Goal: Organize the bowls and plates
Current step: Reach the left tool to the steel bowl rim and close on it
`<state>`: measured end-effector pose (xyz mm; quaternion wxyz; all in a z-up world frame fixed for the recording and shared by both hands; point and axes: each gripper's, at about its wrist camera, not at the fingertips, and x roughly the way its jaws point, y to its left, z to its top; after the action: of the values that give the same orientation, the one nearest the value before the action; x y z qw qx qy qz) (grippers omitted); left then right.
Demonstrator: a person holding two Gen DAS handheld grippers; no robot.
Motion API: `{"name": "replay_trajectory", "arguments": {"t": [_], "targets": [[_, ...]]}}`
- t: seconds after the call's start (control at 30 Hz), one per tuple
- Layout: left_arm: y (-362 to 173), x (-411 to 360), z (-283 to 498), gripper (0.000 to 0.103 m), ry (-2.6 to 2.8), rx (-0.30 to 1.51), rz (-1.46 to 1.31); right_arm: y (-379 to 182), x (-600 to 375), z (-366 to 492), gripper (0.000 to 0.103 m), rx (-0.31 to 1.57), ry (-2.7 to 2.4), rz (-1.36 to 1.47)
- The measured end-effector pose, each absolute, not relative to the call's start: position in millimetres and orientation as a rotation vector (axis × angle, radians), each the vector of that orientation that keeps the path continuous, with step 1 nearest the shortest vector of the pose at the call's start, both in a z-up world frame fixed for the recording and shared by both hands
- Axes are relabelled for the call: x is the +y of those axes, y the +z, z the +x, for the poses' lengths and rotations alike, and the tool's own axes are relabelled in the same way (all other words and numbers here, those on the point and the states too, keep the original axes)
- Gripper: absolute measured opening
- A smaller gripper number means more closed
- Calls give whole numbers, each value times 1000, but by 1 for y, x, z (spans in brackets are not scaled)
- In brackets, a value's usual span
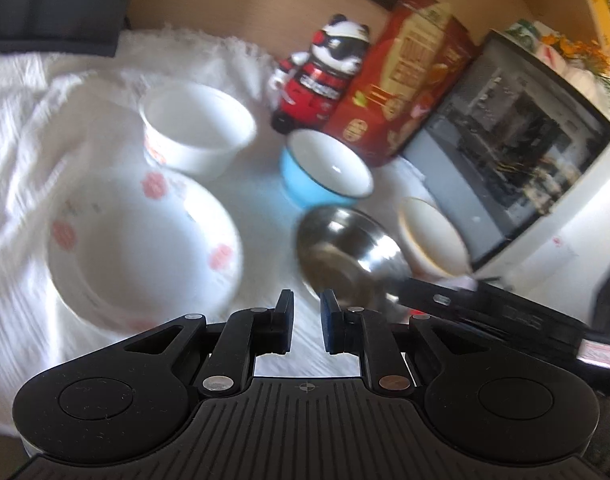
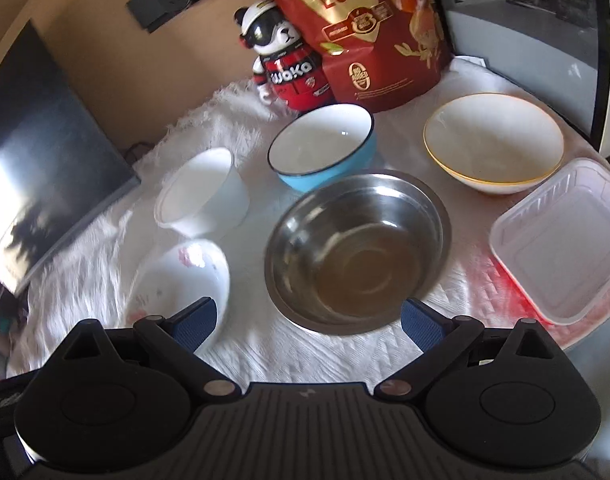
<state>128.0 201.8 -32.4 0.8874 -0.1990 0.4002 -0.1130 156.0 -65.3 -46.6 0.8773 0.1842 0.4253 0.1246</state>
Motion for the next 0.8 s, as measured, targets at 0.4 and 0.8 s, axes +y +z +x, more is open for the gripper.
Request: {"name": "replay_trajectory", "arguments": {"t": [0.4, 0.8], "targets": [[-43, 166, 220, 16, -383, 915, -305, -58, -91, 174, 99, 887, 74, 156], [-82, 133, 271, 18, -233, 988, -232, -89, -112, 240, 67, 879, 278, 61]]}}
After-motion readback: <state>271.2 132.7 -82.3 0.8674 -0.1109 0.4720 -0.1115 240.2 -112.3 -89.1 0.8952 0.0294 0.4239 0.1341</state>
